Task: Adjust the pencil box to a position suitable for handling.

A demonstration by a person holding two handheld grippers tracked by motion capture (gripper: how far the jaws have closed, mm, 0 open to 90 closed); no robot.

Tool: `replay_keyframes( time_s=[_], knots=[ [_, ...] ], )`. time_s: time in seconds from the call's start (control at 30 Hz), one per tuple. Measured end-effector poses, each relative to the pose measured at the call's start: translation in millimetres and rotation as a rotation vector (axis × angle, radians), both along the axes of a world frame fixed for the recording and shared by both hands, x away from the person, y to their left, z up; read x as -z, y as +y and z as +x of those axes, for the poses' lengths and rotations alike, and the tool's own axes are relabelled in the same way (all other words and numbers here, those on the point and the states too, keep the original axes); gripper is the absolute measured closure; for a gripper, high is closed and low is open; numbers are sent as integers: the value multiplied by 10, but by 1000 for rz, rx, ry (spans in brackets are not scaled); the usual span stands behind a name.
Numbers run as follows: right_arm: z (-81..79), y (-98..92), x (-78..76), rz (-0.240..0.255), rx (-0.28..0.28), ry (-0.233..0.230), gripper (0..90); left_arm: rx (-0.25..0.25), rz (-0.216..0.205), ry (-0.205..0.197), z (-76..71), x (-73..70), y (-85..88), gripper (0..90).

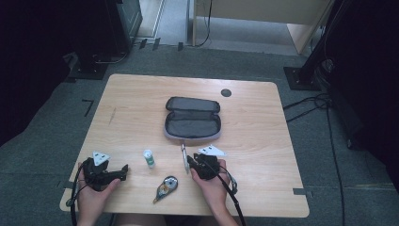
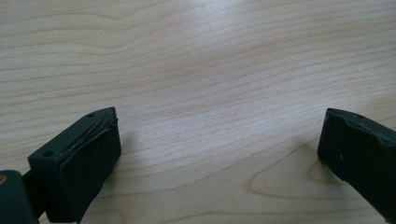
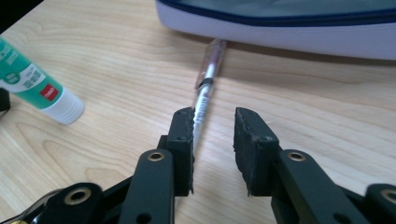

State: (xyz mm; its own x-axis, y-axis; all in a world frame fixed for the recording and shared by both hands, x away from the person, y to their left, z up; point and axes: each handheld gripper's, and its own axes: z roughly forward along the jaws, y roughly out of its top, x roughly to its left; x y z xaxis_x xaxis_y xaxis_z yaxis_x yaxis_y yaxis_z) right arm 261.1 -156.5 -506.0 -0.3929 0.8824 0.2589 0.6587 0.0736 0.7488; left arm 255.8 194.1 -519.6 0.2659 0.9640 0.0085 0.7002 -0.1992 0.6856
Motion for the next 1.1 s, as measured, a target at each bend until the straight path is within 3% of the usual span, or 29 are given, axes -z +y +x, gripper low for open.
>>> replay_keyframes(
  time_s=[0.3, 0.53, 0.8, 1.1],
  knots=[
    [-12, 156, 85, -79, -30, 18, 649, 2, 0, 0, 0, 0, -1, 0],
    [-41, 238, 97, -155, -24, -4, 758, 6, 3, 2, -1, -2, 2, 0],
    [-38, 196, 81, -205, -55, -23, 808, 7, 5, 2, 0, -2, 3, 0],
    [-80, -16, 93, -190, -94, -45, 809, 7, 3, 2, -1, -2, 2, 0]
  ],
)
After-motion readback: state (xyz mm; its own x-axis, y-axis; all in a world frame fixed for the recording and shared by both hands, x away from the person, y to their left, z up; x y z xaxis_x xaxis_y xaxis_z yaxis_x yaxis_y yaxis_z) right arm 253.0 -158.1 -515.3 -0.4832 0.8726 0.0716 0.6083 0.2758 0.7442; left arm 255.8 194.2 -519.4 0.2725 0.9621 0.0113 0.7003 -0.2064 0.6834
